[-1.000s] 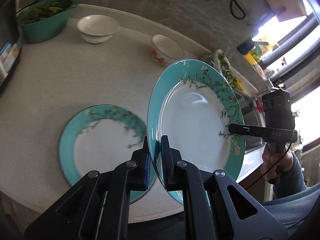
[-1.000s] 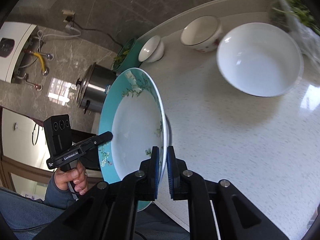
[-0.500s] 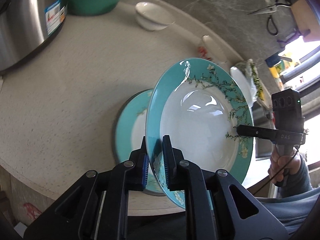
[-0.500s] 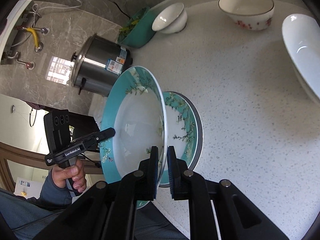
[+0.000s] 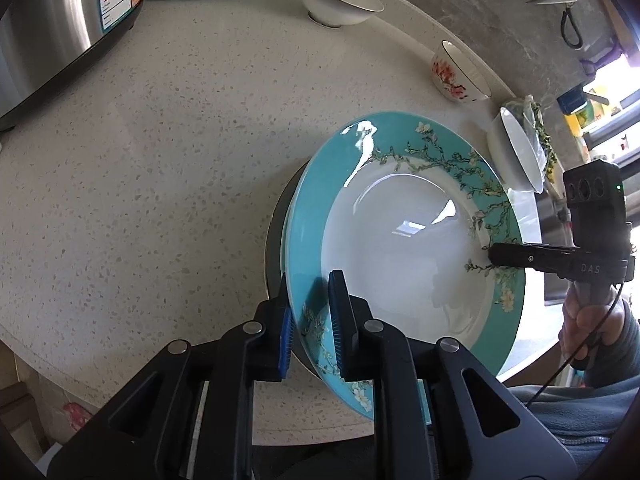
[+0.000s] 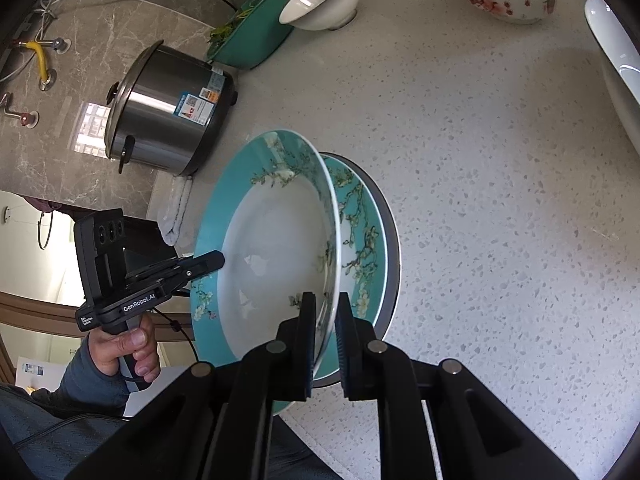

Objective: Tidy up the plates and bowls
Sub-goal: 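Carry the teal floral plate with both tools over the stacked plates, then lower the teal floral plate onto the stack and open both tools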

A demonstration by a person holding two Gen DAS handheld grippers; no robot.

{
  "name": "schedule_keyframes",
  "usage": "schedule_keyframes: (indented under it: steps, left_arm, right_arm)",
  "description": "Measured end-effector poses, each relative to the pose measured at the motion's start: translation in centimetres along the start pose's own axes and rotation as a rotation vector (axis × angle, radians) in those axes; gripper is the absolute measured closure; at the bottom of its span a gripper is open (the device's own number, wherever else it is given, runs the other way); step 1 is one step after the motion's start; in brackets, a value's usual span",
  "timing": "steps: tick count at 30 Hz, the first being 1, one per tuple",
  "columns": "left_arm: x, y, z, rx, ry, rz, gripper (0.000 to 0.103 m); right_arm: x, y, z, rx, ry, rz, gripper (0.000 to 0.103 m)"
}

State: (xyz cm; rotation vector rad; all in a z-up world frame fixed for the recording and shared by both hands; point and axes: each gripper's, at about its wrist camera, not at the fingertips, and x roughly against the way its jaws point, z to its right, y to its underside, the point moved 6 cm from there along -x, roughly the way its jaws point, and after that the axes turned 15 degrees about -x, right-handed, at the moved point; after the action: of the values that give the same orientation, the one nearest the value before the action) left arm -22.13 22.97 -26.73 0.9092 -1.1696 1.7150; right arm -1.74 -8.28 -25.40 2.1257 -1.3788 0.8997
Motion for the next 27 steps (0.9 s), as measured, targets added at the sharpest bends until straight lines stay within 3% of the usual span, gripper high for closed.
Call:
schedule_keyframes:
  steps: [11,22,27]
  left_arm:
    - [-0.8,-0.7,0.5,-0.029,-0.018,-0.014,0.089]
    - [-1.3,-1.0,1.2,-0.069,-0.059,-0.012,0.086]
    - [-1.7,-1.0,2.1,-0.138,-0.108,-0.028,0.085]
  right_arm:
    - [-1.5,-0.1,0.3,0.016,0.049,0.011,0.090]
    - [-1.6,0.6,-0.7,0.155,0.213,0.071,0.086]
    - [-2.0,1.0,-0.9,0.195,0.316,0.094,0.079]
